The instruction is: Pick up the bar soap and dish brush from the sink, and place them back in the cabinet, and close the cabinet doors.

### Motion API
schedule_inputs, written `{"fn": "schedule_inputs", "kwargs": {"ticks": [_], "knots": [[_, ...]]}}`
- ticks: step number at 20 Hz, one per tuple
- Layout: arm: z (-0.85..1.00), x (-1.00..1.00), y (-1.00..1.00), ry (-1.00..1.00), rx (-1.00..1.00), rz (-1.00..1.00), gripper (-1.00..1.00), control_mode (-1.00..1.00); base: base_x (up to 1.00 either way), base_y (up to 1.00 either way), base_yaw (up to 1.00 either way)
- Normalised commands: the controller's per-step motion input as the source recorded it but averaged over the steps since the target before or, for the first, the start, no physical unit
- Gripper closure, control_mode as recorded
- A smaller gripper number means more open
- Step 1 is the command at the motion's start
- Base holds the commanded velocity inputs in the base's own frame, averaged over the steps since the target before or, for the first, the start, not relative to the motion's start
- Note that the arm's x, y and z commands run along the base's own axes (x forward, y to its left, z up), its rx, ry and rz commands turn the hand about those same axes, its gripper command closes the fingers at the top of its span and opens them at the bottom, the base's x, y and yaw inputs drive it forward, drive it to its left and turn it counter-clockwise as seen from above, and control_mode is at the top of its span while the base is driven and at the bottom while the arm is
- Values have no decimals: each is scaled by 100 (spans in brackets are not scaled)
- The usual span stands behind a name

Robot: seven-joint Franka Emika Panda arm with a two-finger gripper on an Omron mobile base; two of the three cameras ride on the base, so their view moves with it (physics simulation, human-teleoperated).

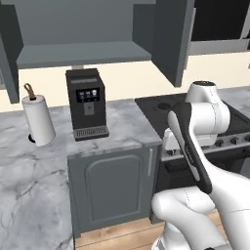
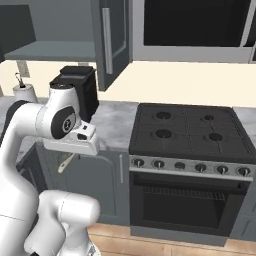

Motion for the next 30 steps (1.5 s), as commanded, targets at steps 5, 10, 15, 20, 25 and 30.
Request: {"fn": "schedule_inputs", "kwargs": {"ticks": [5, 10, 15, 20, 25, 30], "knots": [[0, 0, 0, 0, 0, 0, 100, 100, 30, 41, 0], [0, 0, 0, 0, 0, 0, 100, 100, 13, 44, 0], [0, 0, 0, 0, 0, 0, 100, 100, 21, 45, 1], [0, 0, 0, 0, 0, 0, 100, 100, 39, 27, 8], [0, 0, 0, 0, 0, 0, 100, 100, 45, 8, 13], [0, 0, 0, 0, 0, 0, 100, 100, 45, 5, 12]]}}
